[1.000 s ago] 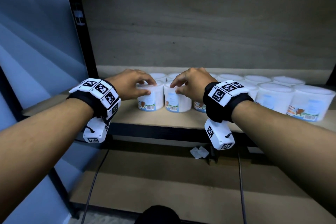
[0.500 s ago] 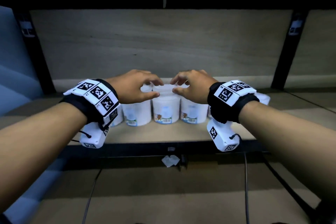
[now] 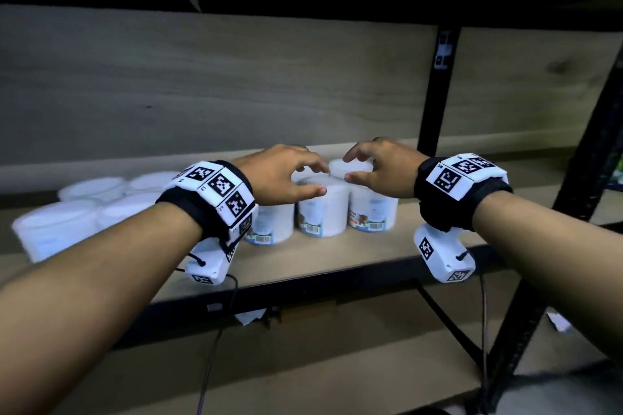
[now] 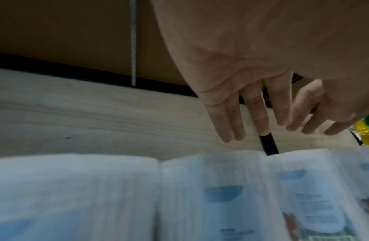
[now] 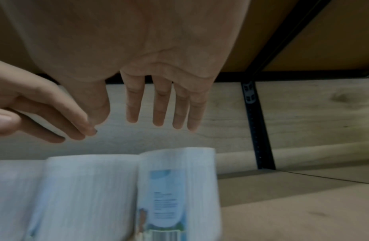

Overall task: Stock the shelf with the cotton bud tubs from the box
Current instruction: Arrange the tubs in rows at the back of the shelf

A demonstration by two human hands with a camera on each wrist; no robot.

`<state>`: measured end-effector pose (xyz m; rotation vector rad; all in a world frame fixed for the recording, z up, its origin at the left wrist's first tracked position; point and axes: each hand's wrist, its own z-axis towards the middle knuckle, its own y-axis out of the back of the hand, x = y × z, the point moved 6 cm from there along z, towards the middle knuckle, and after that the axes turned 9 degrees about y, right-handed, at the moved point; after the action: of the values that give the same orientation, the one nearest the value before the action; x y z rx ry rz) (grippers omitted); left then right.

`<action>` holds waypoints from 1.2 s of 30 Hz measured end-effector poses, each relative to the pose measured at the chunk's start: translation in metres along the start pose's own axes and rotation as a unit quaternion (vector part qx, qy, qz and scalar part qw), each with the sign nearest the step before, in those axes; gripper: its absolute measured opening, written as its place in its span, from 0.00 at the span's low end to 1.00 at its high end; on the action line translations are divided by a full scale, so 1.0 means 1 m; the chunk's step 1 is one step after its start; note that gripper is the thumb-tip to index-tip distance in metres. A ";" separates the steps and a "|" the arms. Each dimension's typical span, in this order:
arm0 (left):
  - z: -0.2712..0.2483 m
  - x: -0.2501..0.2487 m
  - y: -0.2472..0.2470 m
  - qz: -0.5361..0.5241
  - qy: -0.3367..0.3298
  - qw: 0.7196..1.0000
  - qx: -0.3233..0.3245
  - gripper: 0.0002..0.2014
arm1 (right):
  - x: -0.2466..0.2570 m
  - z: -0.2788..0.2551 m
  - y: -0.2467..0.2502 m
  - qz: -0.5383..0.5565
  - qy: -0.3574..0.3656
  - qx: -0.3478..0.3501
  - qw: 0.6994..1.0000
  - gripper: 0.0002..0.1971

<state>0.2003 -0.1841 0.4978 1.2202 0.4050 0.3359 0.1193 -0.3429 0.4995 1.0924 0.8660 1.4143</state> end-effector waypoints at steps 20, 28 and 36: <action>0.044 -0.013 -0.042 0.056 0.052 0.995 0.068 0.27 | -0.034 0.000 -0.017 -0.040 -0.063 0.060 0.995 0.27; 0.046 -0.008 -0.039 0.053 0.077 0.992 0.088 0.29 | -0.030 0.007 -0.016 -0.059 -0.080 0.097 0.990 0.23; 0.046 -0.008 -0.037 0.055 0.079 0.991 0.095 0.26 | -0.029 0.008 -0.014 -0.050 -0.082 0.096 0.991 0.20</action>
<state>0.2160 -0.2378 0.4769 1.4110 0.5169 0.5006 0.1309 -0.3701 0.4849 1.2746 0.9382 1.1579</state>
